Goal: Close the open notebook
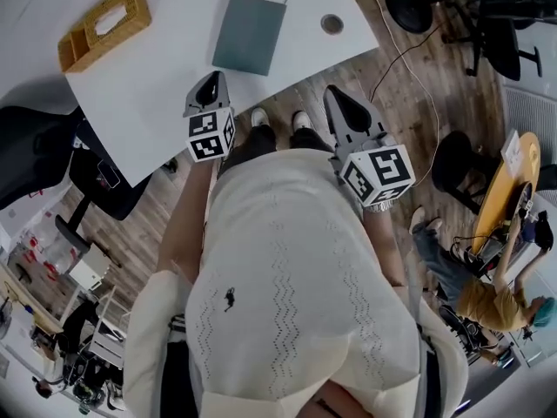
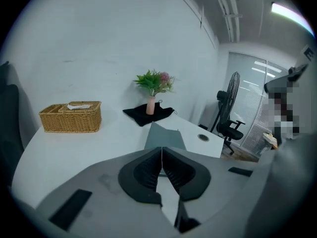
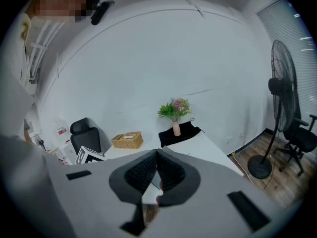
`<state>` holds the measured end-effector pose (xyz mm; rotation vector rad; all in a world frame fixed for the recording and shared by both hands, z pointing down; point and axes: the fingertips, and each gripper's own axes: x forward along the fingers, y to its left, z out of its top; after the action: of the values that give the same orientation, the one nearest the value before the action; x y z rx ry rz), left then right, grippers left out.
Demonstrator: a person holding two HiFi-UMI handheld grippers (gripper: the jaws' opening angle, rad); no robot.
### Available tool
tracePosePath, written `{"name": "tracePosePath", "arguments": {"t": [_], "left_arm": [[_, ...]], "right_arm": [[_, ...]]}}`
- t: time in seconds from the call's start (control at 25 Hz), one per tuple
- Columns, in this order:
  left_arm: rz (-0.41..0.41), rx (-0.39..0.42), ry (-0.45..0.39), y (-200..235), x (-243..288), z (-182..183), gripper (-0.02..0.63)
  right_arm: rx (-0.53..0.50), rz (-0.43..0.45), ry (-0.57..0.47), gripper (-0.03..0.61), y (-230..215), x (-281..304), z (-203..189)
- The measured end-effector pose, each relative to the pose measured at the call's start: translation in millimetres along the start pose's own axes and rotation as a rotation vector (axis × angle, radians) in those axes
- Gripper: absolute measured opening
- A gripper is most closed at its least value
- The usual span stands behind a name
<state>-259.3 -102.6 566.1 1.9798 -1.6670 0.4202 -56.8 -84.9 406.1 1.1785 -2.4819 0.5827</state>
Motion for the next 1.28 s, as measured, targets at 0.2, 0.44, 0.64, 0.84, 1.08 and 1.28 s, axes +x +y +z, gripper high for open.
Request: {"name": "tracePosePath", "arguments": {"t": [0.2, 0.44, 0.64, 0.84, 1.08, 1.28], "left_arm": [[-0.054, -0.035, -0.076, -31.1, -32.8, 19.2, 0.012], [-0.078, -0.035, -0.158, -79.0, -72.3, 41.2, 0.012], [-0.08, -0.005, -0.202, -115.3, -97.1, 49.6, 0.012], [-0.043, 0.008, -0.234, -134.1, -115.2, 53.3, 0.012], [0.028, 0.0, -0.298, -149.7, -131.2, 66.1, 0.012], [0.079, 0.027, -0.353, -164.3, -148.7, 79.7, 0.012]], "right_arm": [[-0.019, 0.063, 0.008, 0.002, 1.5, -7.4, -5.5], [-0.041, 0.131, 0.026, 0.002, -5.3, -22.1, -14.6], [-0.06, 0.178, 0.032, 0.002, -11.4, -33.7, -20.7], [-0.08, 0.223, 0.04, 0.002, -14.8, -42.9, -28.8], [-0.108, 0.28, 0.029, 0.0, -23.8, -53.3, -26.8], [-0.135, 0.312, -0.006, 0.0, -31.2, -63.4, -13.4]]}}
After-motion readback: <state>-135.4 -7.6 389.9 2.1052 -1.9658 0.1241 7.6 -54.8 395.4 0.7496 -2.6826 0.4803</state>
